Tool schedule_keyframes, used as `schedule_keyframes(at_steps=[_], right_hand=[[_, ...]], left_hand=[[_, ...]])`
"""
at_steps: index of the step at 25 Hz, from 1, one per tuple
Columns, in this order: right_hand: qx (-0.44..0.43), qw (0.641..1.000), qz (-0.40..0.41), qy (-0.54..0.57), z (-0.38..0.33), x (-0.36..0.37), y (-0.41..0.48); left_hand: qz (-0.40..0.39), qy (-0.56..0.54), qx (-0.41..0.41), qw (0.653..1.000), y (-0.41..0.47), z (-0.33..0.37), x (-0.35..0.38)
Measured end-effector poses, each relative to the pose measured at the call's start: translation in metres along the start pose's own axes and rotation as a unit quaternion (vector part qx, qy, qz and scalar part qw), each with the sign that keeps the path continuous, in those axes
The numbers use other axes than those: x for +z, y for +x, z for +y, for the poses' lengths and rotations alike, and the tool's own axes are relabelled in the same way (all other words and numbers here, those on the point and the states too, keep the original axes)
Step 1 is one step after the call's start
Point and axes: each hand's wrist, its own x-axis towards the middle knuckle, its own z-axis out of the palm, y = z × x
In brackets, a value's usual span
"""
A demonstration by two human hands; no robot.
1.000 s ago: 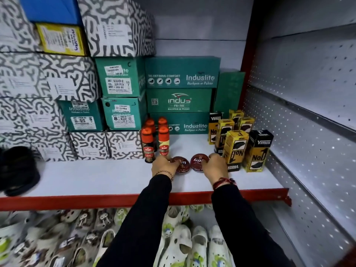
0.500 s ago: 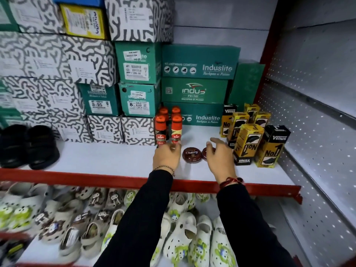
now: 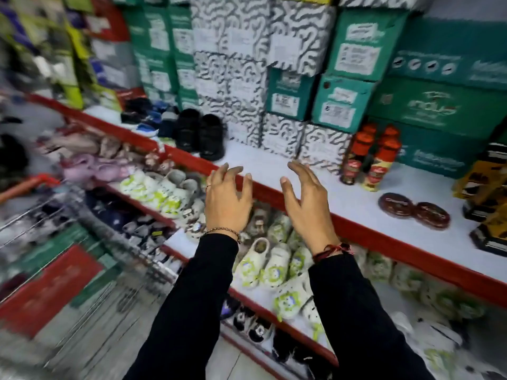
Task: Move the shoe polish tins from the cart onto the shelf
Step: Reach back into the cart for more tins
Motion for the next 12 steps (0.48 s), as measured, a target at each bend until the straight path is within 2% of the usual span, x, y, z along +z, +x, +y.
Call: schedule_keyframes(at_steps=[3,7,12], right_hand=[[-0.024,0.995,-0.093,0.024,-0.029,0.065,-0.017],[-0.035,0.973,-0.226,0.035,-0.05,0.154,-0.047],[-0.007,0.921,-0.39,-0.019,-0.034,0.268,-0.092]], left_hand=[[0.021,0.024,-0.069,0.997,-0.015,-0.071,-0.032],[0.008,0.035,-0.185,0.982,-0.048,-0.17,-0.061],[-0.038,0.02,-0.39,0.92,-0.101,-0.283,-0.063]])
